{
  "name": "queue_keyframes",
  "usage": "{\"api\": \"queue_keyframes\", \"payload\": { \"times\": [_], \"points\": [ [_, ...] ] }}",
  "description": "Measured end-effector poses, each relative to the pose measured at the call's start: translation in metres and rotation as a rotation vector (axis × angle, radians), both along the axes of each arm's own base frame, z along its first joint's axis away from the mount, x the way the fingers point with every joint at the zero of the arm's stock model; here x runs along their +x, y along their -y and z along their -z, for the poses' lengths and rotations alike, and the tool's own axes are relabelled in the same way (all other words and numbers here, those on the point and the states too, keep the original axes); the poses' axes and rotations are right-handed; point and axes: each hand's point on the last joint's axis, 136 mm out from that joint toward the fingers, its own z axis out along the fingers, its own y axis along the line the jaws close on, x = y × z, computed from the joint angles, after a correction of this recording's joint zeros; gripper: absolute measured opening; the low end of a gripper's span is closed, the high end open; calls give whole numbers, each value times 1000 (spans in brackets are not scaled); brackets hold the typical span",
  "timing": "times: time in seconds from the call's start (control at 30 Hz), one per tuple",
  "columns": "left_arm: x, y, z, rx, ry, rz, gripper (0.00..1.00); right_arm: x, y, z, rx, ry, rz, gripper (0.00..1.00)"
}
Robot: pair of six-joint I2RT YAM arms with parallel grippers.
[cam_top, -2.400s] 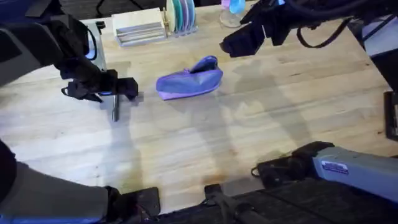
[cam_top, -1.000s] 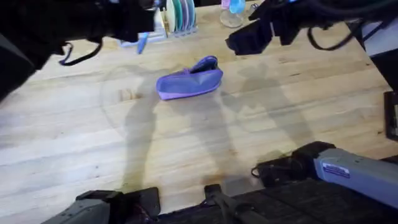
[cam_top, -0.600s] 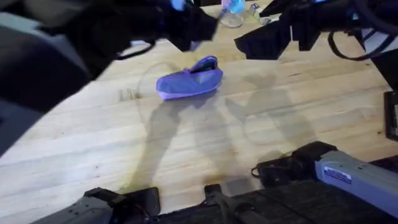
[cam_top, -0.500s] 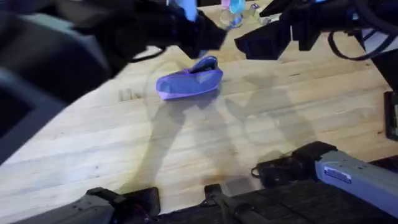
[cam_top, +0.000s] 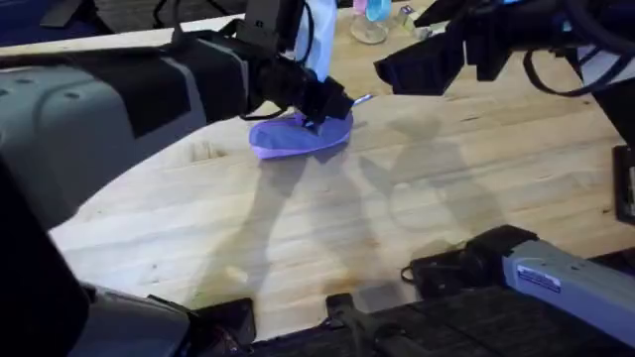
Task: Unzip the bag, pick up the pens from the table one at a time and place them inside, then zip the bag closed.
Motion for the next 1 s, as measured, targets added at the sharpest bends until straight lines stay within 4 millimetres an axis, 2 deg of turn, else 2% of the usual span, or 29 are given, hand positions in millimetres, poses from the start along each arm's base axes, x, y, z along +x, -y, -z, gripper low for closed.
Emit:
{"api": "queue_keyframes", "payload": {
  "times": [0.1, 0.23, 0.33, 0.47, 0.6, 0.77, 1.0],
  "points": [
    [0, -12, 11, 59, -11, -11, 43, 0, 0, 0, 0, 0, 0, 998],
    [4, -17, 12, 75, 9, -9, 43, 0, 0, 0, 0, 0, 0, 998],
    [8, -8, 2, 24, 51, 17, 43, 1, 0, 1, 0, -2, 0, 998],
    [10, 12, -25, -113, 124, 96, 43, 3, -1, 6, -3, -21, 0, 997],
    [3, 17, -30, -152, 109, 139, 43, 4, -1, 9, -5, -34, 0, 997],
    [-5, 9, -17, -109, 48, 133, 43, 4, -1, 9, -5, -36, 0, 997],
    [-11, -28, 23, 134, 2, 86, 43, 4, -1, 9, -6, -37, 0, 998]
  ]
}}
